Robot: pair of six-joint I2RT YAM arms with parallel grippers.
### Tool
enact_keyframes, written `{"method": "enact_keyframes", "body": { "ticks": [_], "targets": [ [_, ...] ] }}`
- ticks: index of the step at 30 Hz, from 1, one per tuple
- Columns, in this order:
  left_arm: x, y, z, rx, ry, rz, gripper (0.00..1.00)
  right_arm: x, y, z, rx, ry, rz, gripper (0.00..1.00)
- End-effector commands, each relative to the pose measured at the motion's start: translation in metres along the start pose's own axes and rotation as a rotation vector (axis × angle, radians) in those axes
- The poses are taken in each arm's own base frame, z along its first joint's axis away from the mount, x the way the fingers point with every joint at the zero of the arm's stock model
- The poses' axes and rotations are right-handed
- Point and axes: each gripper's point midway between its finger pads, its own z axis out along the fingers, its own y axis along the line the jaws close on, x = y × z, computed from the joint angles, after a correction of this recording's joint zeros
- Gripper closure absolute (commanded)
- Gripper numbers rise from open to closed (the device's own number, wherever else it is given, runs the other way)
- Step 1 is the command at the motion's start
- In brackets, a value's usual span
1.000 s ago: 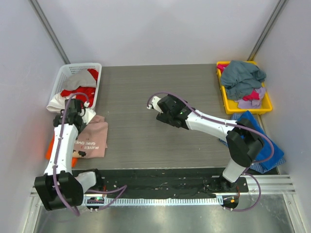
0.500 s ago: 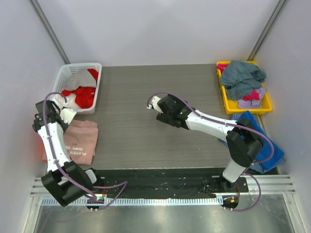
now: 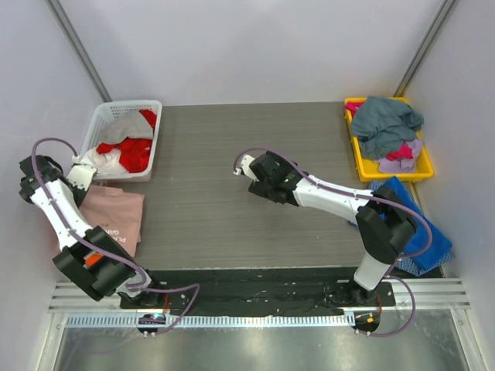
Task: Fold and stack the t-shirts
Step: Put the neatly folded tshirt into the corner of the board with the left arm
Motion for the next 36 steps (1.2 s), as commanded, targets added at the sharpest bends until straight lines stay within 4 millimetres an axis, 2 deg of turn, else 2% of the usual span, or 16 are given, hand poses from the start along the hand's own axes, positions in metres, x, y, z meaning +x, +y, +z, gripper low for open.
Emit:
{"method": "enact_keyframes", "body": {
  "ticks": [1, 3, 4, 10, 14, 19, 24, 26, 29, 31, 32, 34, 36],
  "targets": [
    [0.002, 0.025, 0.007, -0.067, -0.003, 0.023, 1.0, -0.012, -0.011, -0.002, 0.029, -0.029, 0.035, 0.03],
    [0.01, 0.027, 0.018, -0.077, 0.029, 0.029, 1.0, -0.012, -0.011, -0.002, 0.031, -0.03, 0.035, 0.03],
    [0.012, 0.035, 0.023, -0.104, 0.031, 0.031, 1.0, -0.012, -0.013, -0.004, 0.034, -0.033, 0.038, 0.03],
    [0.035, 0.055, 0.053, -0.107, 0.093, -0.013, 1.0, -0.014, -0.015, -0.005, 0.038, -0.036, 0.035, 0.03],
    [0.044, 0.07, 0.069, -0.131, 0.118, -0.03, 1.0, -0.014, -0.013, -0.003, 0.033, -0.033, 0.035, 0.03],
    [0.046, 0.072, 0.084, -0.13, 0.129, -0.031, 1.0, -0.015, -0.012, -0.002, 0.028, -0.03, 0.035, 0.03],
    [0.048, 0.065, 0.101, -0.098, 0.136, -0.062, 1.0, -0.015, -0.013, -0.003, 0.026, -0.027, 0.031, 0.03],
    [0.049, 0.061, 0.104, -0.084, 0.137, -0.069, 0.94, -0.014, -0.014, -0.003, 0.024, -0.025, 0.032, 0.03],
    [0.05, 0.055, 0.109, -0.067, 0.137, -0.069, 0.72, -0.015, -0.014, -0.005, 0.024, -0.026, 0.033, 0.03],
    [0.049, 0.056, 0.108, -0.076, 0.13, -0.077, 0.64, -0.015, -0.014, -0.004, 0.022, -0.025, 0.035, 0.03],
    [0.048, 0.057, 0.107, -0.084, 0.124, -0.085, 0.57, -0.016, -0.013, -0.004, 0.02, -0.027, 0.035, 0.03],
    [0.04, 0.06, 0.099, -0.104, 0.081, -0.094, 0.56, -0.015, -0.012, -0.003, 0.018, -0.023, 0.035, 0.04],
    [0.03, 0.058, 0.094, -0.105, 0.021, -0.098, 0.5, -0.015, -0.011, -0.002, 0.012, -0.023, 0.035, 0.03]
  ]
}}
